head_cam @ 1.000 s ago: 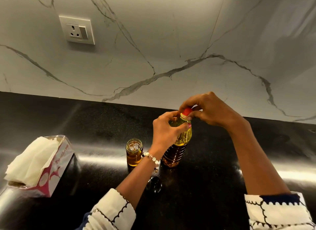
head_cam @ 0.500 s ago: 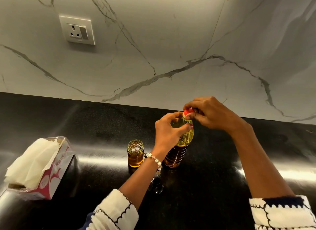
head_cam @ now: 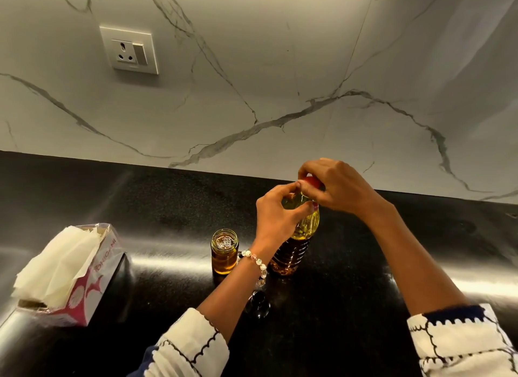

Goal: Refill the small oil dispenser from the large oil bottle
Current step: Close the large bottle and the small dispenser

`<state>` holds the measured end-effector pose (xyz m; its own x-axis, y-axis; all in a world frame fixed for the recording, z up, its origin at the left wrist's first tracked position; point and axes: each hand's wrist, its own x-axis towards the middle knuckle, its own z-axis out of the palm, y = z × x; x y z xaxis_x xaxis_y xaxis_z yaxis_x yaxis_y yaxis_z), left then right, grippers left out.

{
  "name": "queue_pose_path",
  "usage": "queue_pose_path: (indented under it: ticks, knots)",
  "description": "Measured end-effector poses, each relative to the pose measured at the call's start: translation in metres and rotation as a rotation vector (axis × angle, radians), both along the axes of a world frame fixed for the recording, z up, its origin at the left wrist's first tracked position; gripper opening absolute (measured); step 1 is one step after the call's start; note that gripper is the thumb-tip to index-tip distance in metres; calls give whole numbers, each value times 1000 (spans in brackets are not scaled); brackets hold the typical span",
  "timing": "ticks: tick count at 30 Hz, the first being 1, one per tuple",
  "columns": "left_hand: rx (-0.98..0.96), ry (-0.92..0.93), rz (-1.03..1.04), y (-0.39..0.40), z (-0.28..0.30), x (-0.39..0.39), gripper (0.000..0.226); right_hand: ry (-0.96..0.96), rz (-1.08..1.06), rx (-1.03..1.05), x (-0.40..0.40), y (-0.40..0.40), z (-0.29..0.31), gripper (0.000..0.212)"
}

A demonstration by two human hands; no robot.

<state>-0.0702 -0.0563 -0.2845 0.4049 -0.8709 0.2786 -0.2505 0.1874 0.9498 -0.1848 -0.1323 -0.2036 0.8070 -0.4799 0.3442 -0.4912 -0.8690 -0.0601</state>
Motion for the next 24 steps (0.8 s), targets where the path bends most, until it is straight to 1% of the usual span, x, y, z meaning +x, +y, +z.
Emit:
queue_pose_path:
  ticks: [2, 6, 8, 11, 14, 17, 20, 22, 24]
  knots:
    - [10, -6, -9, 0, 1, 0, 48, -34, 6, -36, 5, -3, -4, 46]
    - [13, 14, 20, 0, 0, -4, 46, -75, -26, -174, 10, -6, -10, 31]
    - [13, 13, 28, -1, -1, -4, 45, -82, -60, -203, 12, -5, -12, 29]
    - [8, 23, 29, -1, -1, -6, 43, -96, -146, -225, 12, -1, -15, 30]
    - [-19, 19, 36, -2, -1, -8, 40, -94, -256, -261, 13, 4, -18, 25]
    - [-32, 20, 39, -3, -1, -10, 37, -54, -360, -271, 16, 12, -18, 27]
    - [-39, 40, 33, -3, -1, -9, 40, -68, -429, -270, 21, 16, -17, 30]
    - [-35, 72, 22, -2, -2, -9, 42, -94, -432, -257, 22, 18, -18, 32]
    - [-17, 111, 13, -2, -4, -9, 45, -170, -404, -209, 20, 18, -20, 37]
